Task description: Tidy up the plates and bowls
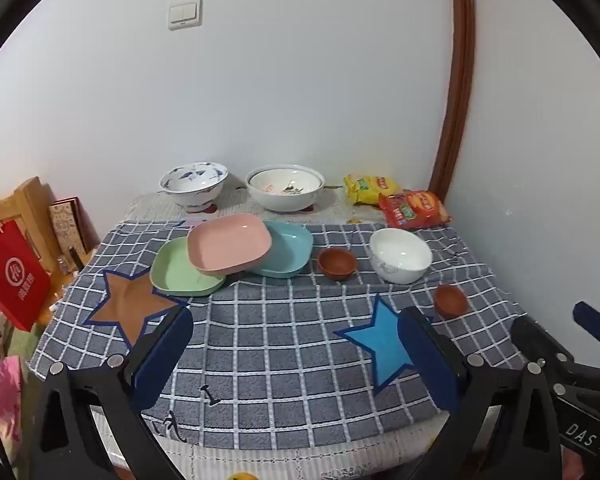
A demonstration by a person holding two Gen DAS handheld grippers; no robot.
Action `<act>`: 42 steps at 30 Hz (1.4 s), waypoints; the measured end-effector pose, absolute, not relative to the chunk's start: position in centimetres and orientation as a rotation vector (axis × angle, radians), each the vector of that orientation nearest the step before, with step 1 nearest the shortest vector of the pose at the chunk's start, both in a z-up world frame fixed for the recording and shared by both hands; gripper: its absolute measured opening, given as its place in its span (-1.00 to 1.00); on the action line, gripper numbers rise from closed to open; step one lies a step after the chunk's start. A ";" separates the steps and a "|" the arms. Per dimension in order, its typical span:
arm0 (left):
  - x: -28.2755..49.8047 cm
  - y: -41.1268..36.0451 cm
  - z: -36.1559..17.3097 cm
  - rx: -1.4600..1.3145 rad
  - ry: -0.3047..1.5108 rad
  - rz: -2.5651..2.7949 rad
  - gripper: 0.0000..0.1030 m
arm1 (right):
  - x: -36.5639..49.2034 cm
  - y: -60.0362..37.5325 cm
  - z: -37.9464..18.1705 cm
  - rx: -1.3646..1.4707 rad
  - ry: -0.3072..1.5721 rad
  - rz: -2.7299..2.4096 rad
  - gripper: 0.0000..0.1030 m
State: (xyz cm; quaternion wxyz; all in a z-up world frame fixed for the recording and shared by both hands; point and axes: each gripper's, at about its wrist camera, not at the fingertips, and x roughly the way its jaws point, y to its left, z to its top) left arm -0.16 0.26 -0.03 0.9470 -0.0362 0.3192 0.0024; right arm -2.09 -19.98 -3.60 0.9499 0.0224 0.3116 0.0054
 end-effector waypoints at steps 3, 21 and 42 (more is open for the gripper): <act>0.0 -0.4 0.7 -0.043 0.656 0.017 0.99 | -2.1 -19.9 -3.6 0.036 0.640 0.016 0.96; -0.6 -0.2 0.4 -0.040 0.642 0.031 0.99 | -3.1 -20.4 -3.0 0.062 0.620 0.005 0.96; -0.9 0.0 0.3 -0.040 0.639 0.030 0.99 | -3.5 -20.3 -2.6 0.058 0.606 0.017 0.96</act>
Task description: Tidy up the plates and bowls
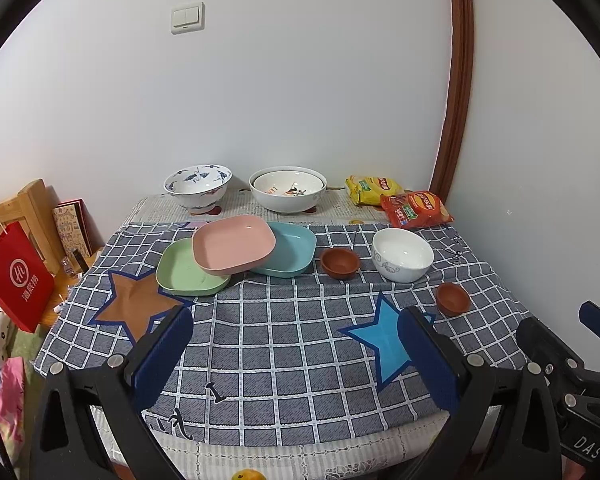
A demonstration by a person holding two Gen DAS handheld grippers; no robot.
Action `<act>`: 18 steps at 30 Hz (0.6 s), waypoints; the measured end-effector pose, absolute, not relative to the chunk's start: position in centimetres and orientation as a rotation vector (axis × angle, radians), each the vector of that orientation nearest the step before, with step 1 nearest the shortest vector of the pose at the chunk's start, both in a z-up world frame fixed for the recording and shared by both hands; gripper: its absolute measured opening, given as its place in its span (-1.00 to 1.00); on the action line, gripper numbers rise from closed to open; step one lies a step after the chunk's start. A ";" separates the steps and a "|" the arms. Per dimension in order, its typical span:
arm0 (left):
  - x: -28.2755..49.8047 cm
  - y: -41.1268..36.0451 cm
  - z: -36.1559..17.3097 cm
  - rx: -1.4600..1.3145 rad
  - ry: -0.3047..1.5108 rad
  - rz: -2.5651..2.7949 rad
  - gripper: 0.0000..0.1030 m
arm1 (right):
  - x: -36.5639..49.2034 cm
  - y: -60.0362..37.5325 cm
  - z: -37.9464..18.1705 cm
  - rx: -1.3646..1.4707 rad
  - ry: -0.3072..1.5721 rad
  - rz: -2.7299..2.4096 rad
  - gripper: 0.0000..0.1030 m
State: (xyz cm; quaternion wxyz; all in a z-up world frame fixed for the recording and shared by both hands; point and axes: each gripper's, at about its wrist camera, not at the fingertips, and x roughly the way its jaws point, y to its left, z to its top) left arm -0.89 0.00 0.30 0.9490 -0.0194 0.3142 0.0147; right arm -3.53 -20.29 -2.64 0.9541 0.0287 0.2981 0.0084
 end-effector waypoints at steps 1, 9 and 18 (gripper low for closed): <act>-0.9 0.0 0.3 -0.040 0.640 0.030 0.99 | -3.5 -20.3 -2.6 0.059 0.606 0.017 0.96; -1.0 0.0 0.3 -0.040 0.639 0.029 0.99 | -3.7 -20.2 -2.6 0.064 0.604 0.019 0.96; -1.3 0.1 0.3 -0.039 0.639 0.033 0.99 | -3.8 -20.1 -2.7 0.065 0.602 0.021 0.96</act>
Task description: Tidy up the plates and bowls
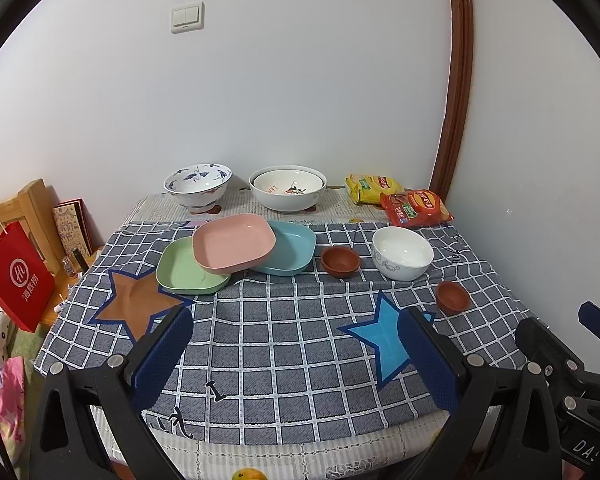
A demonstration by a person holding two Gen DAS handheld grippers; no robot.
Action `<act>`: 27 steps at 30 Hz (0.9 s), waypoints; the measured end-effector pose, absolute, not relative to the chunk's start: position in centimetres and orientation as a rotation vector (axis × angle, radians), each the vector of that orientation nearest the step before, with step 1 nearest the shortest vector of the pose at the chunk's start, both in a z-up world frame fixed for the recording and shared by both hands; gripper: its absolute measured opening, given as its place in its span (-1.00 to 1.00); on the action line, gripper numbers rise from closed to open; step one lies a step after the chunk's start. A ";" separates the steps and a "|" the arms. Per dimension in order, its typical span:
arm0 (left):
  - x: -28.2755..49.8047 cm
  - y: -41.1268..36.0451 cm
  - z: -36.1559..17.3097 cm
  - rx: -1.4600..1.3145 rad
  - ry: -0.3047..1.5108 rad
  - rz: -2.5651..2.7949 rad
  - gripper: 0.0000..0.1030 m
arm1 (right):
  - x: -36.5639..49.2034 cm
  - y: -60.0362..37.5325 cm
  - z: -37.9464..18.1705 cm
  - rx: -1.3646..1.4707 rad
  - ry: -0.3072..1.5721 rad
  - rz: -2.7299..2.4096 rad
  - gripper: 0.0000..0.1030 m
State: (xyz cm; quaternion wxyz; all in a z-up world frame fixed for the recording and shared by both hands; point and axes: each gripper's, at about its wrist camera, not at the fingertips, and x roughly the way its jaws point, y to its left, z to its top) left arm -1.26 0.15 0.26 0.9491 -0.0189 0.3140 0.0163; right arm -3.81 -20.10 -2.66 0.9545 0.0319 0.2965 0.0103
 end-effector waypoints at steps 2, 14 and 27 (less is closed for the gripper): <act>-1.3 0.1 0.3 -0.035 0.639 0.035 0.99 | -3.8 -20.1 -2.6 0.064 0.601 0.021 0.96; -1.3 0.1 0.3 -0.032 0.638 0.036 0.99 | -4.1 -20.0 -2.7 0.064 0.595 0.022 0.96; -1.3 0.1 0.4 -0.033 0.638 0.032 0.99 | -4.0 -20.0 -2.8 0.071 0.592 0.030 0.96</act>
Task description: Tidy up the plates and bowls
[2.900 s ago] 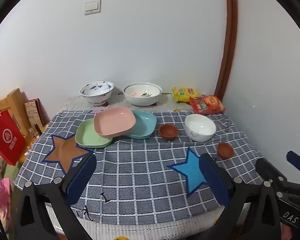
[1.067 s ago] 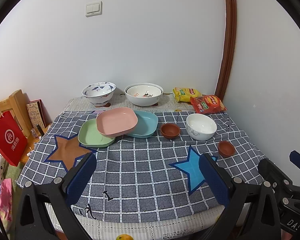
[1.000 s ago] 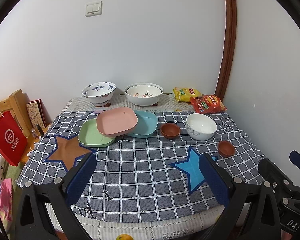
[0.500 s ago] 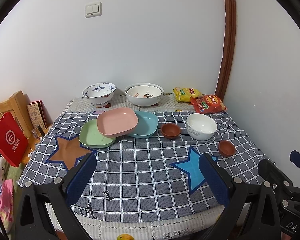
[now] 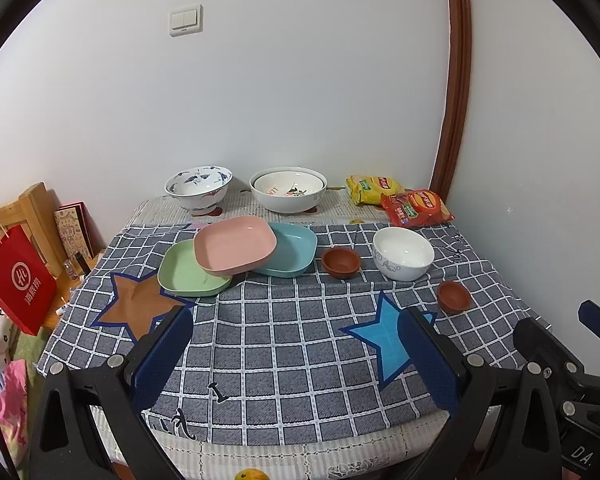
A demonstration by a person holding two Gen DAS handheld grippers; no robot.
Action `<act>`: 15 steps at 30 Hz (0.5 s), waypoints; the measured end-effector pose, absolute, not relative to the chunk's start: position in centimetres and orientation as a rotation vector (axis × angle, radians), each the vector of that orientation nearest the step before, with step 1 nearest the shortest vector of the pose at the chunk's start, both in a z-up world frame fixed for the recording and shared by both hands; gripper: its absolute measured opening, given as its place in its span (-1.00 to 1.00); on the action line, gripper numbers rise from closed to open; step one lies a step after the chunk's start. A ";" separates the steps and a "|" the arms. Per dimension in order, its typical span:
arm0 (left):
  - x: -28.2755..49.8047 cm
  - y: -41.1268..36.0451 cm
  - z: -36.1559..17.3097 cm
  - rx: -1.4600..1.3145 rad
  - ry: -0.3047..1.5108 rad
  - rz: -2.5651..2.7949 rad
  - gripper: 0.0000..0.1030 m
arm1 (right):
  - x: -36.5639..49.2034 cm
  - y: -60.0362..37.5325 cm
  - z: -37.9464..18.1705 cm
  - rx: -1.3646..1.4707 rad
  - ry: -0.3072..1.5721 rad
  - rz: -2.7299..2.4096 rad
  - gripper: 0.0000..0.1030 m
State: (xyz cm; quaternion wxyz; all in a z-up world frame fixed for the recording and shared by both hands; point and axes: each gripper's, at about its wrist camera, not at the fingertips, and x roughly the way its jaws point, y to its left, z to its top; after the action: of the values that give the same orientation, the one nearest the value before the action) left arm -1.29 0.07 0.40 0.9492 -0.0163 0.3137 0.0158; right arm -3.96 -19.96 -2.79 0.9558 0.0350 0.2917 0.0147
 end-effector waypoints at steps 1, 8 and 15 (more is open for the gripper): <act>-1.3 0.0 0.4 -0.032 0.638 0.032 0.99 | -4.0 -19.9 -2.8 0.071 0.591 0.030 0.96; -0.9 0.1 0.7 -0.025 0.632 0.028 0.99 | -3.8 -19.8 -3.0 0.072 0.592 0.034 0.96; -0.3 0.7 0.7 -0.030 0.631 0.022 0.99 | -2.7 -19.5 -3.1 0.075 0.599 0.041 0.96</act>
State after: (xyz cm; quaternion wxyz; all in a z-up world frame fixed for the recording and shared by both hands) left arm -0.32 0.71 0.69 0.9505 -0.0147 0.3103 0.0107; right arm -2.74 -19.53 -3.10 0.9546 0.0368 0.2949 0.0200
